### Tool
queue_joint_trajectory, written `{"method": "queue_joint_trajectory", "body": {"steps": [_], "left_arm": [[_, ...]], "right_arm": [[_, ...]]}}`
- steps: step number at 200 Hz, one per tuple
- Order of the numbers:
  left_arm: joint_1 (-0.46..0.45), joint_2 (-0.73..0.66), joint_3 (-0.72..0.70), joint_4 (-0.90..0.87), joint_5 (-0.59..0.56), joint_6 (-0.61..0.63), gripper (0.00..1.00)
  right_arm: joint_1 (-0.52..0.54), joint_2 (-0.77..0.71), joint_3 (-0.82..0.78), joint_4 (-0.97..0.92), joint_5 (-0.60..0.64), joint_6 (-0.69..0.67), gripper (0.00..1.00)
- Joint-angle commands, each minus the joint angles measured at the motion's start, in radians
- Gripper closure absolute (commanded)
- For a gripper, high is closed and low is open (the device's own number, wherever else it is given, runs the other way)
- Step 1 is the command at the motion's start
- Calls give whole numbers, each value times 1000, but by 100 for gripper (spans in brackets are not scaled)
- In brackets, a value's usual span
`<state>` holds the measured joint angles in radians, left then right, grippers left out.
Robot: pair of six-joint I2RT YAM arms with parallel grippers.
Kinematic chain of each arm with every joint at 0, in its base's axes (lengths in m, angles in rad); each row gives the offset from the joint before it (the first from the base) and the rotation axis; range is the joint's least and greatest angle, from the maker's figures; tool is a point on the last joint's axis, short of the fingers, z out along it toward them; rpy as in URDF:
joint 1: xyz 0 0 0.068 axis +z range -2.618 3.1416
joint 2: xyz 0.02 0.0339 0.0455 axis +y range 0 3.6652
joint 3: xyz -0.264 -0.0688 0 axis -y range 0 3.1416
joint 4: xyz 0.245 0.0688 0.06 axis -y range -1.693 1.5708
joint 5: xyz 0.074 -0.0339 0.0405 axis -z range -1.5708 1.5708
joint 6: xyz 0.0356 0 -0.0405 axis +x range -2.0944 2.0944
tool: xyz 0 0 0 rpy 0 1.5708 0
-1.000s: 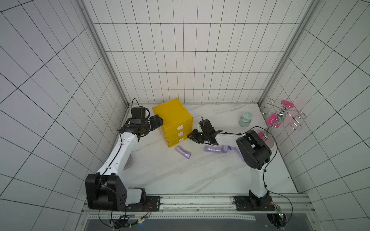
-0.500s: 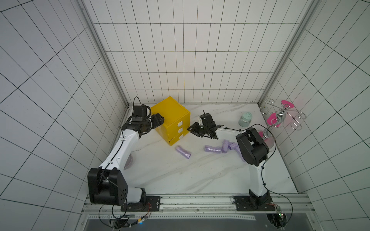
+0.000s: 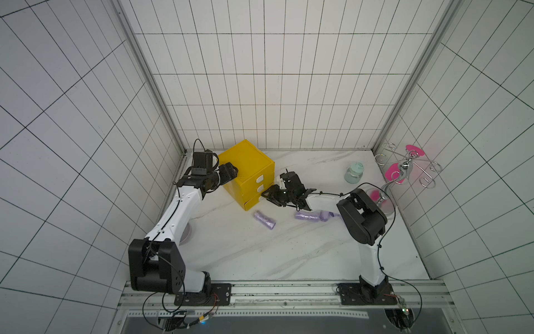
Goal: Sort the rolls of trash bags by color and place them into the drawer
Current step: Open the drawer in the storage box.
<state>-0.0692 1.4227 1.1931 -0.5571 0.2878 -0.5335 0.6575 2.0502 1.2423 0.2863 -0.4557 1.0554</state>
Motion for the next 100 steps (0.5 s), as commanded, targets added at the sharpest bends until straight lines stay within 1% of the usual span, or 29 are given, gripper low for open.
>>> {"method": "queue_joint_trajectory", "body": {"steps": [1, 20, 48, 100], "left_arm": [[-3, 16, -28, -42, -12, 14, 17], [-2, 10, -32, -42, -11, 14, 18], [-1, 7, -34, -41, -9, 14, 18], [-1, 11, -39, -37, -4, 14, 18]], "right_arm": [[10, 6, 5, 35, 4, 29, 53], [11, 21, 11, 48, 8, 51, 51], [16, 53, 22, 61, 22, 85, 51], [33, 89, 8, 88, 62, 128, 53]]}}
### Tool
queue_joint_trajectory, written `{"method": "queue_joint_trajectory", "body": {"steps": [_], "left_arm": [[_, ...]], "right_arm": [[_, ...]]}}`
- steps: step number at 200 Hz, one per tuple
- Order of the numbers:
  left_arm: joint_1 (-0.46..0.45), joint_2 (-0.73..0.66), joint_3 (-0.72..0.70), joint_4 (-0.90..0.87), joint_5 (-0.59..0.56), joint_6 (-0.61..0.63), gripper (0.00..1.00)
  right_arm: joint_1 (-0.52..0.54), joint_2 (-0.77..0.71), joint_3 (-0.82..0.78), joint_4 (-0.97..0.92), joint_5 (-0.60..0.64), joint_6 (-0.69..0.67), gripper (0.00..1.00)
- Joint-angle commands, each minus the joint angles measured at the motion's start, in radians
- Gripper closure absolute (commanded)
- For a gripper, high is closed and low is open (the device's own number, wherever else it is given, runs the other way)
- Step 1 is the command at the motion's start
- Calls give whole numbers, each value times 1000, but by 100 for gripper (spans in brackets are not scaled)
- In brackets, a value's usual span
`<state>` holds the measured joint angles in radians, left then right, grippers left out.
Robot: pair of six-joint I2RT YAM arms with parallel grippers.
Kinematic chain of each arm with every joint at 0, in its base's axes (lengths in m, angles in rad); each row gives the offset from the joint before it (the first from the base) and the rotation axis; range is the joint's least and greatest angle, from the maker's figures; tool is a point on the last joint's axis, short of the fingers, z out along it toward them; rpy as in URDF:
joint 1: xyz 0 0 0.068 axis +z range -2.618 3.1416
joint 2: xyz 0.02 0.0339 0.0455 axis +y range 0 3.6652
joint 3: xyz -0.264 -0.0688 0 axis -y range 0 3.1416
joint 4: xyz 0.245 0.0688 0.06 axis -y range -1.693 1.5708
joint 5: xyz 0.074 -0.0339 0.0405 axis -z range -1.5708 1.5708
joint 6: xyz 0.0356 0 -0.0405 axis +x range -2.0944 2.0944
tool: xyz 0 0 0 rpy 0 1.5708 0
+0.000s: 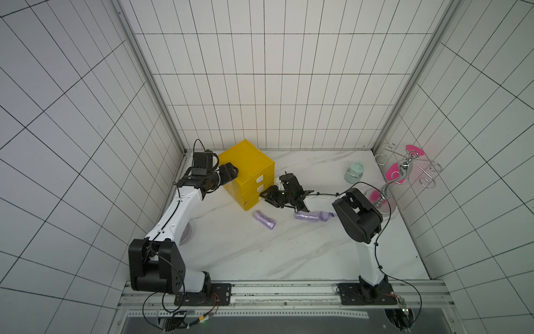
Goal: Sort the rolls of trash bags by color and place them into the drawer
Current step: Open the drawer in the storage box.
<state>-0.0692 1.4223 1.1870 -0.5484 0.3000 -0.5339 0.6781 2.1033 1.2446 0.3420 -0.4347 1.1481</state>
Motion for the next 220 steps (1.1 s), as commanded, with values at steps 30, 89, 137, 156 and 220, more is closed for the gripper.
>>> {"method": "queue_joint_trajectory", "body": {"steps": [30, 89, 137, 156, 220], "left_arm": [[1, 10, -41, -42, -12, 14, 18], [6, 11, -42, -38, -6, 13, 18], [11, 3, -44, -35, -1, 9, 18], [13, 3, -45, -35, 0, 9, 18], [20, 2, -53, -30, 5, 6, 18]], "right_arm": [[15, 43, -13, 51, 54, 56, 57], [15, -35, -146, 130, 88, 78, 77], [14, -128, -268, 155, 97, 71, 82], [15, -178, -337, 170, 105, 67, 82], [8, -350, -528, 160, 123, 26, 82]]}}
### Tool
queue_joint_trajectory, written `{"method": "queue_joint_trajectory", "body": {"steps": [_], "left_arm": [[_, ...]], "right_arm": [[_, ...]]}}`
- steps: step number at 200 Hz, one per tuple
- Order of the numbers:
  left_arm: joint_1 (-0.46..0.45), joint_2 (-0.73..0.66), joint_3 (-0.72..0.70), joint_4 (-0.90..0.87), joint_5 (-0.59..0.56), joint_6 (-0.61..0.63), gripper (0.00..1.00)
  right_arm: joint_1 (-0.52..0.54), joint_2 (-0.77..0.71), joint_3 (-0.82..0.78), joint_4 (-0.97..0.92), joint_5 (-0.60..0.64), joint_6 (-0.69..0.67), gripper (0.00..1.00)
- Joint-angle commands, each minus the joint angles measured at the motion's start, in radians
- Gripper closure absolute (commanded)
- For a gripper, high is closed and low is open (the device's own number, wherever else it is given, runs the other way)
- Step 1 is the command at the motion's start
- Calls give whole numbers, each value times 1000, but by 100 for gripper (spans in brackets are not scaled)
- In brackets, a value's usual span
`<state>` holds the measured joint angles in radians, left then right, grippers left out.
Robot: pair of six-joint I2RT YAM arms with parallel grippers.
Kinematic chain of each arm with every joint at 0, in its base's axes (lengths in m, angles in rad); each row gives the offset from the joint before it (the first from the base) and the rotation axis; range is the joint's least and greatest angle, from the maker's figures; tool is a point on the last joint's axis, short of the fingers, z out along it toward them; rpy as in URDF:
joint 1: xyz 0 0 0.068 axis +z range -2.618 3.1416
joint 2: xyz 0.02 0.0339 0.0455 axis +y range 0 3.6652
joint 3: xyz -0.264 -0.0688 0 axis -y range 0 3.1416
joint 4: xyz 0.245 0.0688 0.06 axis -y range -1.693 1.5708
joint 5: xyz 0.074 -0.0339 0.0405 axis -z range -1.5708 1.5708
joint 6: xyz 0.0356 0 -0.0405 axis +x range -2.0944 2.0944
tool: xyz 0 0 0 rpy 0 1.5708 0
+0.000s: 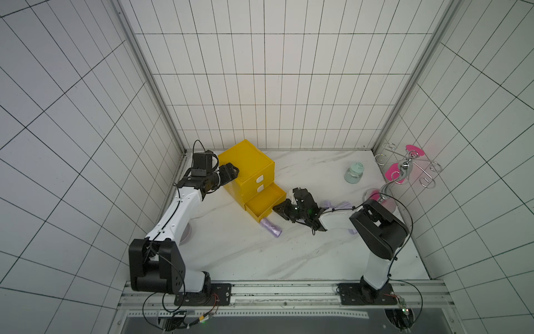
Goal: Sort the rolls of trash bags by color and place them into the drawer
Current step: Open the drawer in the storage box, then pick up the roll of trash bags from the center of the board.
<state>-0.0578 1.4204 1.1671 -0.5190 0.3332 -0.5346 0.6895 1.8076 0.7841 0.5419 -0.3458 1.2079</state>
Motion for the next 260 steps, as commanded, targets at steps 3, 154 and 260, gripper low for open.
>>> {"method": "queue_joint_trajectory", "body": {"steps": [3, 154, 260], "left_arm": [[8, 5, -32, -59, -28, 7, 18], [13, -48, 11, -102, -30, 11, 18], [55, -430, -257, -224, 170, -44, 15]], "right_arm": [[-3, -60, -75, -42, 32, -36, 82], [-1, -324, -42, -396, 81, -322, 48], [217, -373, 40, -781, 198, -753, 35]]}}
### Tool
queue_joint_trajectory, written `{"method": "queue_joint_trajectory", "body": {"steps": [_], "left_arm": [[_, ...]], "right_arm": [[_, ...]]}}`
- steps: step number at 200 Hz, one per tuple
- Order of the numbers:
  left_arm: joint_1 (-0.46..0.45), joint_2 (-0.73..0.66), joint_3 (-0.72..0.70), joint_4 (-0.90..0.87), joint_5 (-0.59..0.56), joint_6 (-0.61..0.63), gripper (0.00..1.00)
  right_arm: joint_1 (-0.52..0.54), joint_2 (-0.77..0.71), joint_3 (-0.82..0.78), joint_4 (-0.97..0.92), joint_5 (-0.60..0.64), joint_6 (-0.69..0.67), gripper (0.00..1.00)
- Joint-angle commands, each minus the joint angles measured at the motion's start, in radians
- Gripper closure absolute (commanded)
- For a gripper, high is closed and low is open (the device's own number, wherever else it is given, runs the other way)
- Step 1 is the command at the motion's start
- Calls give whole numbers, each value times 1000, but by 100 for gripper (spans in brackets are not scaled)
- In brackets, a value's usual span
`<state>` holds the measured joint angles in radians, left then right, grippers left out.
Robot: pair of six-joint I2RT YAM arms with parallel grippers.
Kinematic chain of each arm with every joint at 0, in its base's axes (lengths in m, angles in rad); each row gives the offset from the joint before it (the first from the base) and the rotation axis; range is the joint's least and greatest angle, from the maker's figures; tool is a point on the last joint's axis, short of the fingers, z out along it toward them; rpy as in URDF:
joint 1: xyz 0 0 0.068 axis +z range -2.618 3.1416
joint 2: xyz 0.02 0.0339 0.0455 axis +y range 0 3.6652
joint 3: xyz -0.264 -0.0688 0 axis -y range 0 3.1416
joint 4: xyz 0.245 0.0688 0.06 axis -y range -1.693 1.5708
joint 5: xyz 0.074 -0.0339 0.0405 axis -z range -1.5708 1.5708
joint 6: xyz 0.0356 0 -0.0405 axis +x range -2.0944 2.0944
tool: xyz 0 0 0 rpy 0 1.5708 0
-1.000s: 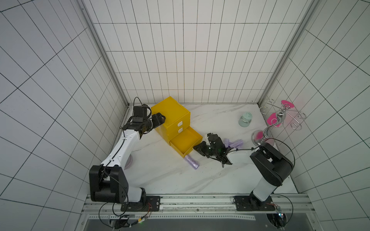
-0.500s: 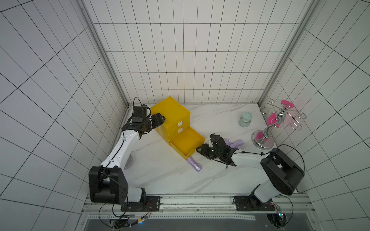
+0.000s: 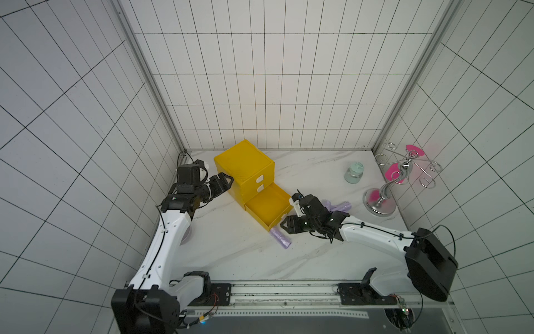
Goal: Sort the rolls of trash bags by color and place them into the drawer
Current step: Pick up the roll of trash bags from the center of the board.
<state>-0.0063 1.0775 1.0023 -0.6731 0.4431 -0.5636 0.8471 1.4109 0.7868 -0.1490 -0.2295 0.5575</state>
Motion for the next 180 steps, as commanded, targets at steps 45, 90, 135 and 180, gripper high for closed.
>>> {"method": "queue_joint_trajectory", "body": {"steps": [45, 90, 135, 180], "left_arm": [[4, -305, -254, -117, 79, -73, 14], [3, -364, -278, -122, 76, -95, 13], [3, -333, -263, -113, 82, -86, 13], [3, -317, -257, -90, 84, -88, 13]], "right_arm": [[116, 140, 74, -82, 126, -122, 35], [134, 238, 112, -83, 155, -127, 41], [154, 225, 101, -78, 116, -143, 72], [156, 64, 29, -114, 104, -153, 84]]}}
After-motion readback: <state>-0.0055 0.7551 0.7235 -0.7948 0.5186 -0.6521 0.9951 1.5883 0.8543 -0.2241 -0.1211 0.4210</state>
